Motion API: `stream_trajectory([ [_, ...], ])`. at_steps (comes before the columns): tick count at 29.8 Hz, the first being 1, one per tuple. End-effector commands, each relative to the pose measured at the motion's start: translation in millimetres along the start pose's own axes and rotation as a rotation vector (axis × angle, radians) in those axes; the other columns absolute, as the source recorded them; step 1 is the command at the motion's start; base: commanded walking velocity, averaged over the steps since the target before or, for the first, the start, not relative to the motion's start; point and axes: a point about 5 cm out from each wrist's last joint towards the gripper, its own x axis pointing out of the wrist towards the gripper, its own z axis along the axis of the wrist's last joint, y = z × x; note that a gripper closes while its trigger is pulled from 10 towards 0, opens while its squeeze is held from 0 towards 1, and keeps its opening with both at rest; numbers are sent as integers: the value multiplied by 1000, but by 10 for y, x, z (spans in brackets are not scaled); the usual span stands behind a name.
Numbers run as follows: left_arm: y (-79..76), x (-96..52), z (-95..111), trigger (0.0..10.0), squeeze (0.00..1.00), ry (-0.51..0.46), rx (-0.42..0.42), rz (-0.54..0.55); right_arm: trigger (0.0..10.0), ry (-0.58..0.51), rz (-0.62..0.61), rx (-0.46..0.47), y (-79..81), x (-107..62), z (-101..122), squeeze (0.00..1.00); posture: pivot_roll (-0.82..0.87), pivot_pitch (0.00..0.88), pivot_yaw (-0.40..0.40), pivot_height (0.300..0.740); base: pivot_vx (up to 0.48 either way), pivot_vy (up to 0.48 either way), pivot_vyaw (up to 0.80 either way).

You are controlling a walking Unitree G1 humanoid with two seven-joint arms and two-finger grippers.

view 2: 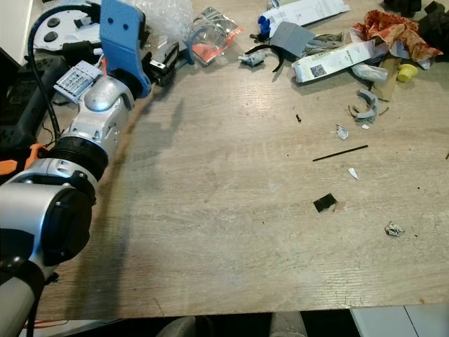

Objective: Picking trash to rubbish bin

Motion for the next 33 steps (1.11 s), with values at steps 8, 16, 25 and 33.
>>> stream_trajectory([
  [8, 16, -99, -240, 10000, 0, 90, -19, -2, 10000, 65, -5, 16, -37, -85, -239, 0, -286, 672, 170, 740, 0, 0, 0],
  [16, 0, -138, -358, 10000, 0, 143, -71, 8, 10000, 62, -11, 20, -63, -96, -256, 0, -292, 683, 169, 740, 0, 0, 0],
  [25, -26, -153, -404, 10000, 0, 159, -44, 11, 10000, 57, -12, 30, -84, -99, -257, 0, -298, 688, 168, 740, 0, 0, 0],
  [33, -75, -164, -438, 0, 0, 166, -13, -20, 10000, 43, -11, 47, -90, -92, -226, 0, -304, 692, 169, 740, 0, 0, 0],
])
